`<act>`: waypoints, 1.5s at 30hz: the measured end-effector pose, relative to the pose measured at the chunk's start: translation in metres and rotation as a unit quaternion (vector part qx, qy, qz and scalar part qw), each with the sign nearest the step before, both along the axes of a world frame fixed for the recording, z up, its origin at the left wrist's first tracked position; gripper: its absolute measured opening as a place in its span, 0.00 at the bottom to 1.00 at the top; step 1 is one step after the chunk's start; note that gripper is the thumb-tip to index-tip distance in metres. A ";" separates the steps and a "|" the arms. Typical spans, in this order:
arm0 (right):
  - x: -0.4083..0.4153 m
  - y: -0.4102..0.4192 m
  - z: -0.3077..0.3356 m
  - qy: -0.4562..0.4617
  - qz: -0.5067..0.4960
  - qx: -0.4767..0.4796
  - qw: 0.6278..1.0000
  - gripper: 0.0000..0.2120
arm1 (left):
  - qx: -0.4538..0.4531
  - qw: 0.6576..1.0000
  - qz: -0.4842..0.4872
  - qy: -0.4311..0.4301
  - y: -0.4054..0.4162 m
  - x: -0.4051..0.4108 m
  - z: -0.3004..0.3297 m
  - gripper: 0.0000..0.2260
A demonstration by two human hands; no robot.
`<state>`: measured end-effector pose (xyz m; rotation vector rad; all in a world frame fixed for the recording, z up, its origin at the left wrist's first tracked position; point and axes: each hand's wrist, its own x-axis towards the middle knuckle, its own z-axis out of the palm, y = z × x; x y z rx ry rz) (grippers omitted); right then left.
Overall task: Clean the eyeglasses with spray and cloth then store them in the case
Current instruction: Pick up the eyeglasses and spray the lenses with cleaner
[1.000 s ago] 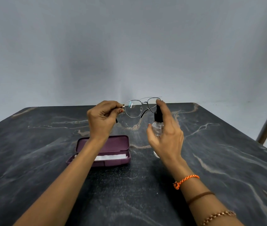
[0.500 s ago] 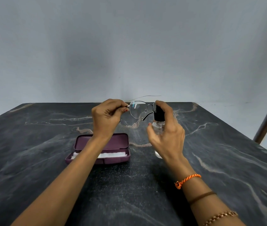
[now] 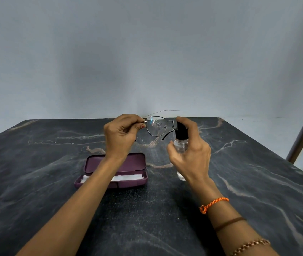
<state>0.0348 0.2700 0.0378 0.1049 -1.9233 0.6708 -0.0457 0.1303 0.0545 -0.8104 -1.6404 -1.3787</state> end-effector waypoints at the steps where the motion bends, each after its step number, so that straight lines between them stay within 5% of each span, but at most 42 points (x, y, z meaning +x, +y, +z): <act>1: 0.000 0.000 -0.001 0.001 -0.001 -0.008 1.000 0.27 | 0.000 1.000 0.000 0.001 0.000 0.000 0.000 0.05; 11: -0.003 0.011 -0.004 0.011 -0.079 -0.057 0.995 0.34 | 0.024 1.000 0.008 0.002 -0.005 -0.004 0.001 0.06; 16: 0.000 0.021 -0.001 0.007 -0.123 -0.094 0.988 0.29 | 0.028 1.000 0.005 -0.003 -0.007 -0.004 0.001 0.06; 45: -0.012 0.026 -0.021 -0.037 -0.068 -0.153 0.985 0.36 | 0.048 0.999 -0.001 -0.011 -0.008 -0.007 0.001 0.08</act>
